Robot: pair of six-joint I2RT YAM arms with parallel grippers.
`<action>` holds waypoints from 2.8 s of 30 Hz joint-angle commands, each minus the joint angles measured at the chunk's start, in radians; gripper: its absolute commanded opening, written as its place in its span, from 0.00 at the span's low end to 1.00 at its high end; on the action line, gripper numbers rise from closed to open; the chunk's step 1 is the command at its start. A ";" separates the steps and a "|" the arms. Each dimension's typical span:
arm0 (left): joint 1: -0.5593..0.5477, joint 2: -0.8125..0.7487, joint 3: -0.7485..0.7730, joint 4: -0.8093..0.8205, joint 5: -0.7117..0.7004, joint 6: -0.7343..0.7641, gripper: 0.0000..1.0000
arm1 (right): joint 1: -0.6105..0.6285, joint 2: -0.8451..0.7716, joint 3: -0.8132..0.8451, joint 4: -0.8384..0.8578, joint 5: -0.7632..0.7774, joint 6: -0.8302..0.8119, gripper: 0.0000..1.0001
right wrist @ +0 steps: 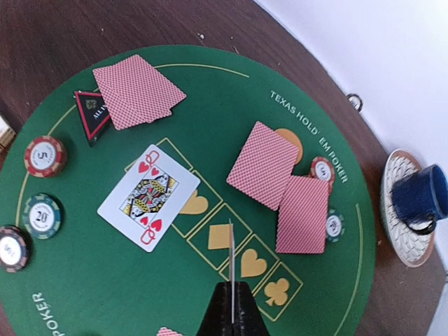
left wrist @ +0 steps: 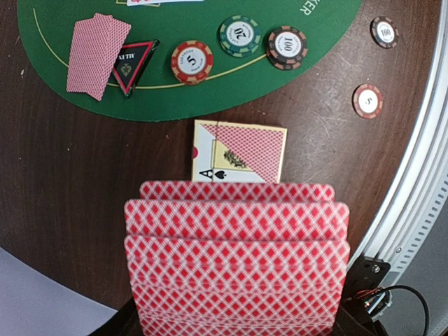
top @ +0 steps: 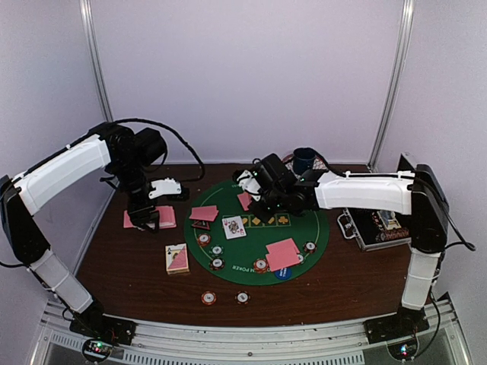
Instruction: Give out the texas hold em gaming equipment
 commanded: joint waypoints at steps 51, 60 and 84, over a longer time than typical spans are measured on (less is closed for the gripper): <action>0.018 -0.024 0.033 -0.028 0.001 -0.004 0.00 | 0.113 0.283 -0.020 0.333 0.357 -0.384 0.99; 0.018 -0.032 0.030 -0.032 0.002 -0.005 0.00 | 0.108 0.226 -0.016 0.279 0.335 -0.262 0.99; 0.018 -0.027 0.034 -0.034 0.001 -0.006 0.00 | -0.215 0.187 0.026 -0.028 -0.329 0.510 0.88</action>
